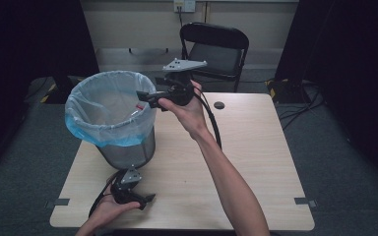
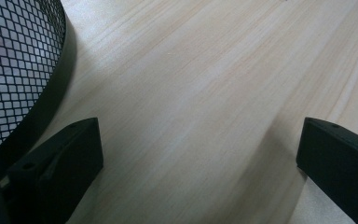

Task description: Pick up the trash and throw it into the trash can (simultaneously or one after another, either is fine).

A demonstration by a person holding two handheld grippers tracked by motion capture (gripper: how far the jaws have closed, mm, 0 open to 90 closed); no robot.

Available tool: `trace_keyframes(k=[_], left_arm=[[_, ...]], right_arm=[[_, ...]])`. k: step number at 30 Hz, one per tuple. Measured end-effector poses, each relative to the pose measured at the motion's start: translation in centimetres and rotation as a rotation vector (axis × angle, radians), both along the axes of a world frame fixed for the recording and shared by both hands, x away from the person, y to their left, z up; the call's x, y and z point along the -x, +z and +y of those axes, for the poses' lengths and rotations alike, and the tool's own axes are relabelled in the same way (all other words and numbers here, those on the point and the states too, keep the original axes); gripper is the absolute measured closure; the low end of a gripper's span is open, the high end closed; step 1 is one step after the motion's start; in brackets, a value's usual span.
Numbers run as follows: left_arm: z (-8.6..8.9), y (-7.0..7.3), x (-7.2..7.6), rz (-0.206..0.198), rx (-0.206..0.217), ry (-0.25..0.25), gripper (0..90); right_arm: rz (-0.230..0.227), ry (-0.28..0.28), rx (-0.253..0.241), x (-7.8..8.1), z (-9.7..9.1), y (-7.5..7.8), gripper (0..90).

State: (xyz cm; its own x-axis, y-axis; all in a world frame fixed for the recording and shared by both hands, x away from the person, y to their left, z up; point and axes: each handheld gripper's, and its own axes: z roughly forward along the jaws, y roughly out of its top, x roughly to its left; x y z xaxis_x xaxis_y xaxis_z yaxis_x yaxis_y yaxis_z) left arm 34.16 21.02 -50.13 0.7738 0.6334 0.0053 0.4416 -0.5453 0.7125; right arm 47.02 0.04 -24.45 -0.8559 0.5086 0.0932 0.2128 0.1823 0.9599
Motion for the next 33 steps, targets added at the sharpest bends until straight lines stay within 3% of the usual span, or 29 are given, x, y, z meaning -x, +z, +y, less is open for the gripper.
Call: trace_keyframes(k=[17,24,33], left_arm=[[0.0,0.0,0.0,0.006,0.0,0.001,0.0],[0.0,0.0,0.0,0.006,0.001,0.002,0.0],[0.0,0.0,0.0,0.007,0.0,0.001,0.0]], right_arm=[[-0.002,-0.126,-0.011,1.7,-6.4,-1.7,19.5],[0.01,-0.199,0.031,2.9,-9.1,-2.1,20.0],[0.051,-0.299,0.062,3.7,-12.7,-3.9,20.3]])
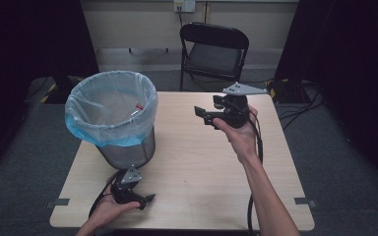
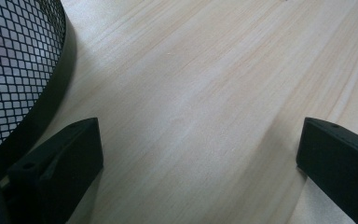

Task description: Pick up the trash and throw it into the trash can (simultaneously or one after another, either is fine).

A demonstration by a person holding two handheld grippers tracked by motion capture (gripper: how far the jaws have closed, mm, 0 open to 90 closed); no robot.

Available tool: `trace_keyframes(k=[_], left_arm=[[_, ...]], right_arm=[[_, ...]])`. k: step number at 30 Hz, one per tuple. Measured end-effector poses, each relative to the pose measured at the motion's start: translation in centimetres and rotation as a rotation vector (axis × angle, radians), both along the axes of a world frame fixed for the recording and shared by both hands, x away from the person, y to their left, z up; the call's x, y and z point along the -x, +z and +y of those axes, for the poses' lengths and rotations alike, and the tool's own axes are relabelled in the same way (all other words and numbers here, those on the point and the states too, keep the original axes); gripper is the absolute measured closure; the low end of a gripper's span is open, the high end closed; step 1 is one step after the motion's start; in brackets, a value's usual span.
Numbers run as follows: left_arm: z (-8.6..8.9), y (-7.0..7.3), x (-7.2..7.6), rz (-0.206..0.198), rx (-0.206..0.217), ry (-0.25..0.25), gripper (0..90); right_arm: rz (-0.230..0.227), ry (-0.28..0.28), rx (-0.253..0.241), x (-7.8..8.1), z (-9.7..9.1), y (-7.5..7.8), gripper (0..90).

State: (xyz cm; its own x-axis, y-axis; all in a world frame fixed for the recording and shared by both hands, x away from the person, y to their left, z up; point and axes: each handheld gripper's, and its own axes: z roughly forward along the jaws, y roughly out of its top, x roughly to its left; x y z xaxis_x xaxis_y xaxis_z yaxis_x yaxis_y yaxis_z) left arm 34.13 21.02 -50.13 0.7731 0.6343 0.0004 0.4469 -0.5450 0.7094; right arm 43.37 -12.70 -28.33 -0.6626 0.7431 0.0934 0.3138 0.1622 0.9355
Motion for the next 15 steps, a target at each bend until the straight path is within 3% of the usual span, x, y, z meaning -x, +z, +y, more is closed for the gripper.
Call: trace_keyframes(k=[9,15], left_arm=[[0.0,0.0,0.0,-0.001,0.0,0.0,0.0],[0.0,0.0,0.0,-0.001,0.0,0.0,0.0]], right_arm=[[0.031,-0.08,-0.019,1.1,-3.0,-2.3,16.9],[0.057,-0.107,0.0,1.7,-4.2,-3.8,15.3]])
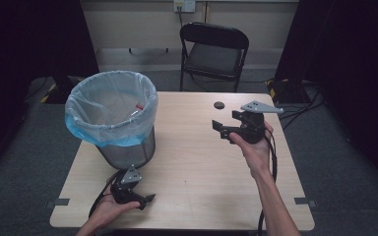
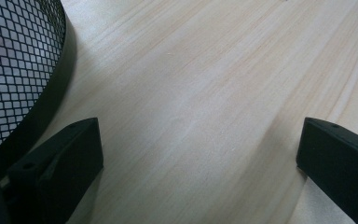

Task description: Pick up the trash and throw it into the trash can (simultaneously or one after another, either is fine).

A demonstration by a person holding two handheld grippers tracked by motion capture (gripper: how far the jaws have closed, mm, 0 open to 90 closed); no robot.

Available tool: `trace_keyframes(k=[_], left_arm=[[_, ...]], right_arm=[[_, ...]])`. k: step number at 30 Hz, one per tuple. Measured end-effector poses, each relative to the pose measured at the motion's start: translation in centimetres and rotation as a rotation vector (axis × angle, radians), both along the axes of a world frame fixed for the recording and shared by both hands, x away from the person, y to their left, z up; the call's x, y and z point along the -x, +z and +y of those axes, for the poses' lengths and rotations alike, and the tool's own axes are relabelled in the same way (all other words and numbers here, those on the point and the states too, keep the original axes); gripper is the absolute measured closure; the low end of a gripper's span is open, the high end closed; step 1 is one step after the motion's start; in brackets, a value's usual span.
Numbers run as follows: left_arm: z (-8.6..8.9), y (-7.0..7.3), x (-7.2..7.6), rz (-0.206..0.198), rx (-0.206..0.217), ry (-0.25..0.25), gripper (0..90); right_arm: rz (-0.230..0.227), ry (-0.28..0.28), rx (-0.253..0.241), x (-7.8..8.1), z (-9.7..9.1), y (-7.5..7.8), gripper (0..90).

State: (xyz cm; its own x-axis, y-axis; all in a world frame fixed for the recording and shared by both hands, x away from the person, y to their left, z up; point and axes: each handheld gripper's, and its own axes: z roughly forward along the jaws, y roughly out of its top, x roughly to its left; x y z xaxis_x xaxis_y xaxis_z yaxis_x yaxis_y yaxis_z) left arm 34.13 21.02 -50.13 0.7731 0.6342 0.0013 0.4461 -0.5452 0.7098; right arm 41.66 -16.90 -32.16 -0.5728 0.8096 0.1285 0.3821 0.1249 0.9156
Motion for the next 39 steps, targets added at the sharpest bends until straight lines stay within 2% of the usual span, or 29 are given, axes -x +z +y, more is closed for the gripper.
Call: trace_keyframes(k=[21,31,39], left_arm=[[0.0,0.0,0.0,0.0,0.001,0.002,0.0],[0.0,0.0,0.0,0.0,0.0,0.003,0.0],[0.0,0.0,0.0,0.0,0.0,0.004,0.0]], right_arm=[[0.075,-0.097,0.049,2.4,-3.0,-5.2,15.0],[0.092,-0.143,0.097,3.7,-3.9,-7.5,15.2],[0.127,-0.158,0.134,4.7,-4.6,-9.6,15.2]])
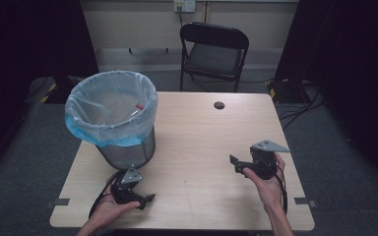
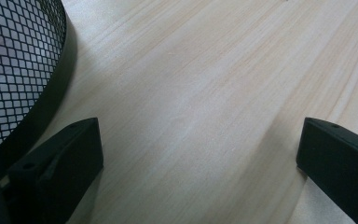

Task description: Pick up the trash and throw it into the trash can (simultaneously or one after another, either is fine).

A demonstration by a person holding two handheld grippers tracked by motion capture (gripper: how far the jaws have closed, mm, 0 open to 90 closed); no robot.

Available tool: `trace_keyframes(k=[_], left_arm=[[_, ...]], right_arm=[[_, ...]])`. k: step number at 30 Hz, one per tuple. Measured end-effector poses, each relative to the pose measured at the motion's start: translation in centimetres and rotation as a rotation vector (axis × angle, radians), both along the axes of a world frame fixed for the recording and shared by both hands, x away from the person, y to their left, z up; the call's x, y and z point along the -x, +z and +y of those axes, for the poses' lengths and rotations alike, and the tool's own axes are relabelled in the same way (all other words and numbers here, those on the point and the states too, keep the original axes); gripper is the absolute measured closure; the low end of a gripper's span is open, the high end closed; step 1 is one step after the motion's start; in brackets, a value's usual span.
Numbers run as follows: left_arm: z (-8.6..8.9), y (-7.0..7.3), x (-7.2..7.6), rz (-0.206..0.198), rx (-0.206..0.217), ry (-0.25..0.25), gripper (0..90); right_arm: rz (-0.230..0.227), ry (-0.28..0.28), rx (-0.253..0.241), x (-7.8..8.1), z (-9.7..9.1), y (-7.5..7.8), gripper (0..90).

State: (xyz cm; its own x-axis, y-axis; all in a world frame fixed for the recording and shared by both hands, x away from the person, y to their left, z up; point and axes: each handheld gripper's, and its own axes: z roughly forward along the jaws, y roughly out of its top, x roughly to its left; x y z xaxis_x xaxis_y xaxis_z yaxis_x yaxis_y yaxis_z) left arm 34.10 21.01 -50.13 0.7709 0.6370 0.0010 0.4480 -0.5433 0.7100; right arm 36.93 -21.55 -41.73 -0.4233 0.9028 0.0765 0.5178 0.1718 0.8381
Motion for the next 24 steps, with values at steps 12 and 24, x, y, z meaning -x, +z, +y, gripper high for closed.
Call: trace_keyframes(k=[12,24], left_arm=[[0.0,0.0,0.0,0.0,0.0,0.0,0.0],[0.0,0.0,0.0,0.0,0.0,0.001,0.0]], right_arm=[[0.075,-0.049,0.043,1.1,-1.3,-3.4,15.2],[0.174,-0.079,0.081,1.8,-2.0,-7.0,15.3]])
